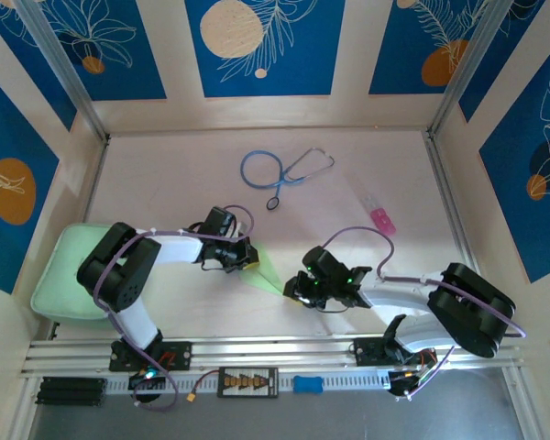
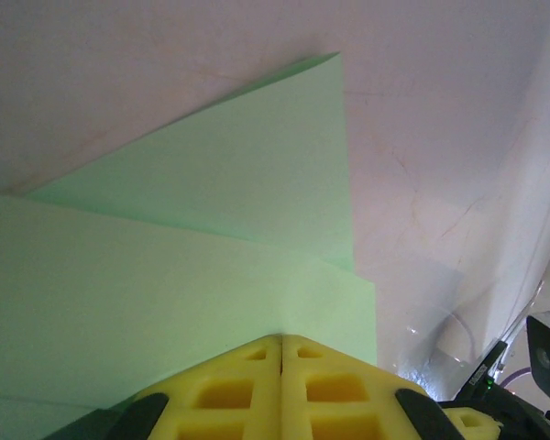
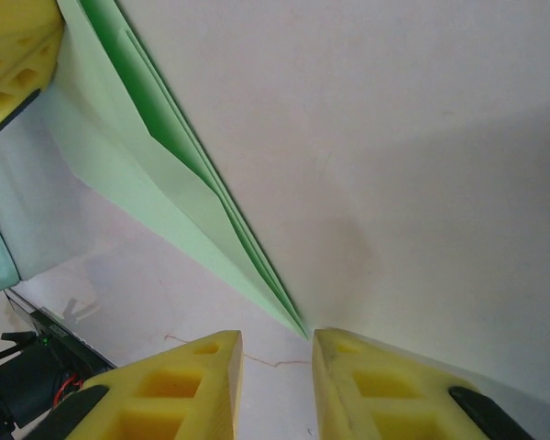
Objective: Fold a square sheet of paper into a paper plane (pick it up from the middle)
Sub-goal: Turn over the square sheet of paper at the center of the table.
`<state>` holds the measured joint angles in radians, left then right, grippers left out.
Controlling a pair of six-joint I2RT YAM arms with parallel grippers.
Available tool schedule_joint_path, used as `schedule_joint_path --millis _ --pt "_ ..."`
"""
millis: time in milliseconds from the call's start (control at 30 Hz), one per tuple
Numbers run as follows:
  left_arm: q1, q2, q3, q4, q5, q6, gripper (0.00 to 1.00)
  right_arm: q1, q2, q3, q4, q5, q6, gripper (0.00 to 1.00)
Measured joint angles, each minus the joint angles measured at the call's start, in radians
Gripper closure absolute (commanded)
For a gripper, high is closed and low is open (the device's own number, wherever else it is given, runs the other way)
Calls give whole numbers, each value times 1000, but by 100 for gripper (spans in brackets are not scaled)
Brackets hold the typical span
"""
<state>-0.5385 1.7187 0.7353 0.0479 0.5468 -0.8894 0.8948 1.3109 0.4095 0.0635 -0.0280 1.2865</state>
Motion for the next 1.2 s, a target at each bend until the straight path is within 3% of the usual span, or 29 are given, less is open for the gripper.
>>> schedule_joint_path --millis 500,1200 --pt "5 0 -11 24 10 -21 92 -3 23 -13 42 -16 26 70" --pt "6 -1 -14 30 11 -29 92 -29 65 -59 262 -24 60 72"
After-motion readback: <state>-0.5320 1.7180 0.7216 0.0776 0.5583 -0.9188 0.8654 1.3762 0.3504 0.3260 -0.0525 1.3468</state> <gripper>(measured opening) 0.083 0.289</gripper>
